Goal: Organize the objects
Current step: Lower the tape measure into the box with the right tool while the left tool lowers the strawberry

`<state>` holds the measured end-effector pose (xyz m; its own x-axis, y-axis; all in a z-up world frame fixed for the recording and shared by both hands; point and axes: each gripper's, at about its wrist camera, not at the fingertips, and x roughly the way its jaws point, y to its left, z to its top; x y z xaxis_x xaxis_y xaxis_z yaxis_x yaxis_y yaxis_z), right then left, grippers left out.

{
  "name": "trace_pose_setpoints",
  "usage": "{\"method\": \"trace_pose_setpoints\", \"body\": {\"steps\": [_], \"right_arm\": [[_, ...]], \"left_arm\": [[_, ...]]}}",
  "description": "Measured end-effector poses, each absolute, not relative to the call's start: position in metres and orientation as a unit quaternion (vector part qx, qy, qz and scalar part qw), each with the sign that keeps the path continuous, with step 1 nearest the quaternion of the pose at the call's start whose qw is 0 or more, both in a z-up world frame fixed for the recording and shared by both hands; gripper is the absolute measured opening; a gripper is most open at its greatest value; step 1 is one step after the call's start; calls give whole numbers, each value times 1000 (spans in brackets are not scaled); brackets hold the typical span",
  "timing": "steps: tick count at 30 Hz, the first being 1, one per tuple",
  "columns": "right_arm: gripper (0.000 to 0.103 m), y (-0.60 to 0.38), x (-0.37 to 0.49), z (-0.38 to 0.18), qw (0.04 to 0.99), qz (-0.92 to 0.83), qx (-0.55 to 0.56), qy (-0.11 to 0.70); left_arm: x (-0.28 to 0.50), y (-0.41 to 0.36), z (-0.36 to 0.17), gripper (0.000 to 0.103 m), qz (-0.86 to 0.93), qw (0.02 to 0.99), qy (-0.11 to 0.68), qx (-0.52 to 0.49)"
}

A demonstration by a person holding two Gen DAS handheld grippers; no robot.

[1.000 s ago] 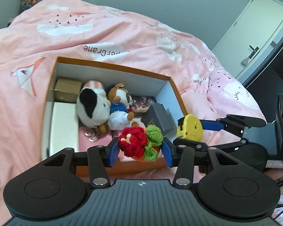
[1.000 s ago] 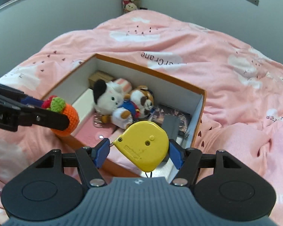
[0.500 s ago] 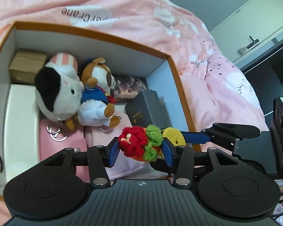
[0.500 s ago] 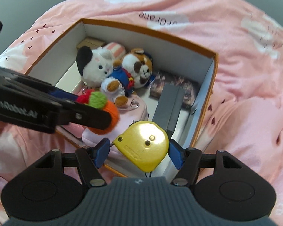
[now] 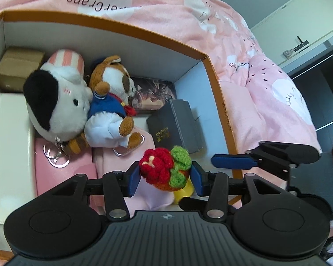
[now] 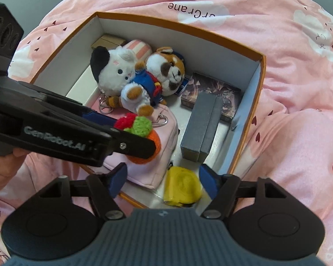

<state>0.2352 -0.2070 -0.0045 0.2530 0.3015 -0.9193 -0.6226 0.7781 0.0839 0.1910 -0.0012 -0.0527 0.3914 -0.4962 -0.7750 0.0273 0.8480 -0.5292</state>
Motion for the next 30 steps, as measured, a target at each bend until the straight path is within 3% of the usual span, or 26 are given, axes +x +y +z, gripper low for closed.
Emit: {"method": "trace_pose_setpoints", "body": {"steps": [4,13,26,30], "right_arm": [[74,-212,229,9,793,302,-154,506],[73,-237,216,48,892,206,-177,361],[72,-259,214,38,898,187,-141,372],[72,-263,213,36,898,184,-137,376]], "left_arm": [[194,-2,-46,54,-167,812,518,-212],[208,-18,-41,54,-162,817,524,-180],[205,-39,-61,54,-188,776,570,-191],[203,-40,-60,59,-188,778,570,-187]]}}
